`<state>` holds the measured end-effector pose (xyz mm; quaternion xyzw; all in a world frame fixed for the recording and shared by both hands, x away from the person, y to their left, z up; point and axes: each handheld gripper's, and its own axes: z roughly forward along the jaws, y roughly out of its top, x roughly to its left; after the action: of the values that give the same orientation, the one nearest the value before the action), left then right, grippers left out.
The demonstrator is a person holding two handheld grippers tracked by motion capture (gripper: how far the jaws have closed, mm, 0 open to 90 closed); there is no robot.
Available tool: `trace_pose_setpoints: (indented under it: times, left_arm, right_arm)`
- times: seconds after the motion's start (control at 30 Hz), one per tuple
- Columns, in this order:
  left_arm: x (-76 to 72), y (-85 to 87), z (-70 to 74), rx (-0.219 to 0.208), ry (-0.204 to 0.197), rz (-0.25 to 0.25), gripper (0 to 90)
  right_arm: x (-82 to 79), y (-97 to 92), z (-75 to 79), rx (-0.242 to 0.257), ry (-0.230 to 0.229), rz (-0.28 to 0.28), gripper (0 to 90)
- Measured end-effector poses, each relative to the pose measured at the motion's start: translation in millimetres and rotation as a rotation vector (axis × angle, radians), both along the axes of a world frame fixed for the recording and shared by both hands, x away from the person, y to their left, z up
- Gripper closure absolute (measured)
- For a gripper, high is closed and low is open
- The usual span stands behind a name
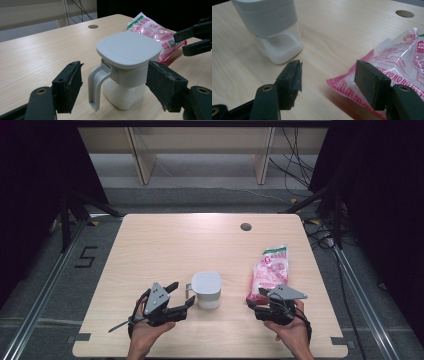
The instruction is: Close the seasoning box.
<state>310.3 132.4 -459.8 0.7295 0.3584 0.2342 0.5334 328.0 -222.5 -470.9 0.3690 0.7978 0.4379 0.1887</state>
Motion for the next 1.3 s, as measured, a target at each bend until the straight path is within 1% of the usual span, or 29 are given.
trace_pose_setpoints:
  times: [0.03, 0.07, 0.1, 0.13, 0.17, 0.2, 0.23, 0.3, 0.33, 0.43, 0.47, 0.5, 0.6, 0.63, 0.7, 0.73, 0.8, 0.83, 0.87, 0.9, 0.93, 1.0, 1.03, 1.1, 1.17, 1.2, 1.23, 1.27, 1.3]
  left_arm:
    - [-0.8, -0.2, -1.3, -0.005, 0.001, -0.003, 26.8]
    - [-3.1, -0.5, -2.8, -0.002, 0.004, 0.006, 26.4]
    - [-4.6, -1.2, -4.6, -0.011, 0.011, 0.012, 26.3]
    - [-5.8, -0.5, -5.7, 0.001, 0.002, 0.012, 26.3]
    - [-7.6, -0.9, -7.0, 0.000, -0.002, 0.020, 26.2]
    - [-9.6, -1.4, -8.4, -0.003, -0.005, 0.028, 26.2]
    - [-11.6, -1.7, -9.9, -0.004, -0.006, 0.034, 26.1]
    - [-13.8, -3.1, -14.3, -0.022, -0.008, 0.024, 26.0]
    - [-15.9, -3.6, -15.8, -0.027, 0.010, 0.033, 26.0]
    - [-16.5, -3.4, -19.1, -0.027, -0.001, 0.021, 25.2]
    - [-17.5, -2.8, -18.6, -0.015, -0.003, 0.023, 25.2]
    - [-18.1, -2.7, -18.7, -0.016, -0.006, 0.022, 25.1]
    - [-19.4, -2.4, -22.5, -0.041, 0.023, 0.041, 25.4]
    - [-19.5, -1.8, -23.5, -0.034, 0.021, 0.040, 25.4]
    - [-19.3, -1.6, -25.0, -0.036, 0.024, 0.040, 25.2]
    - [-18.7, -1.3, -25.8, -0.039, 0.022, 0.040, 24.9]
    - [-19.4, 0.5, -25.9, -0.010, 0.014, 0.038, 24.3]
    - [-19.6, 1.2, -26.5, 0.000, 0.010, 0.030, 24.1]
    - [-20.7, 1.2, -27.5, -0.001, 0.018, 0.035, 23.9]
    - [-20.6, 1.8, -28.6, 0.007, 0.019, 0.034, 23.8]
    - [-20.8, 1.0, -30.6, -0.011, 0.035, 0.045, 23.9]
    - [-20.2, 1.5, -33.3, -0.002, 0.043, 0.049, 23.7]
    - [-19.6, 1.4, -34.6, -0.011, 0.045, 0.044, 23.7]
    - [-20.1, 1.7, -35.3, -0.001, 0.050, 0.057, 23.1]
    - [-19.1, 1.1, -36.8, 0.010, 0.052, 0.057, 22.8]
    - [-19.2, 0.1, -37.2, 0.007, 0.057, 0.056, 22.8]
    - [-18.2, -0.7, -38.3, -0.004, 0.053, 0.053, 22.7]
    - [-18.6, -1.8, -38.4, -0.006, 0.055, 0.057, 22.6]
    - [-19.4, -2.3, -38.0, -0.003, 0.060, 0.057, 22.5]
  right_arm:
    - [-0.4, 1.3, -0.1, 0.014, -0.001, -0.006, 38.8]
    - [-0.4, 1.2, -0.4, 0.004, -0.010, -0.003, 38.8]
    - [-0.4, 1.3, -0.2, 0.006, 0.006, 0.007, 38.8]
    - [-0.9, 3.0, -0.4, 0.010, -0.005, -0.002, 38.8]
    - [-1.0, 2.3, -0.6, -0.011, -0.018, 0.002, 38.8]
    - [-2.8, 3.4, 0.4, -0.002, 0.010, -0.003, 38.8]
    - [-2.6, 4.0, 0.1, 0.000, 0.009, 0.004, 38.8]
    - [-2.0, 3.9, -0.2, -0.002, 0.004, 0.007, 38.8]
    - [-1.8, 3.8, -0.1, -0.003, 0.002, 0.006, 38.8]
    - [-2.3, 3.3, 0.6, -0.008, 0.003, 0.005, 38.8]
    - [-2.7, 4.9, 0.6, 0.010, 0.008, -0.011, 38.8]
    - [-2.5, 4.1, 0.5, 0.000, 0.005, 0.000, 38.8]
    - [-2.4, 4.6, -0.3, -0.010, -0.006, 0.007, 38.8]
    - [-3.4, 5.4, -0.1, -0.004, 0.004, -0.001, 38.8]
    - [-2.3, 5.5, 0.0, -0.005, 0.007, 0.035, 38.7]
    - [-2.7, 6.4, -0.7, 0.002, 0.000, 0.026, 38.6]
    - [-3.2, 6.1, -1.3, -0.003, -0.012, 0.021, 38.0]
    - [-6.6, 7.2, -0.3, 0.013, 0.033, 0.005, 36.8]
    - [-7.1, 7.6, 0.0, 0.026, 0.029, -0.001, 35.2]
    - [-4.8, 5.7, -0.8, 0.013, -0.001, 0.015, 34.1]
    - [-5.0, 5.8, -0.8, 0.025, 0.004, 0.022, 32.0]
    - [-6.9, 7.2, -1.6, 0.055, 0.026, 0.024, 28.6]
    - [-8.6, 7.2, -2.1, 0.034, 0.021, 0.018, 27.2]
    - [-10.9, 8.5, -4.0, 0.033, 0.030, 0.025, 21.0]
    - [-15.0, 11.4, -6.2, 0.047, 0.063, 0.014, 16.4]
    - [-15.7, 10.9, -7.0, 0.035, 0.055, 0.018, 16.4]
    - [-18.5, 12.2, -7.5, 0.044, 0.069, 0.021, 16.3]
    - [-20.1, 11.4, -7.3, 0.019, 0.070, 0.035, 16.2]
    - [-21.4, 12.1, -9.0, 0.019, 0.071, 0.061, 16.2]
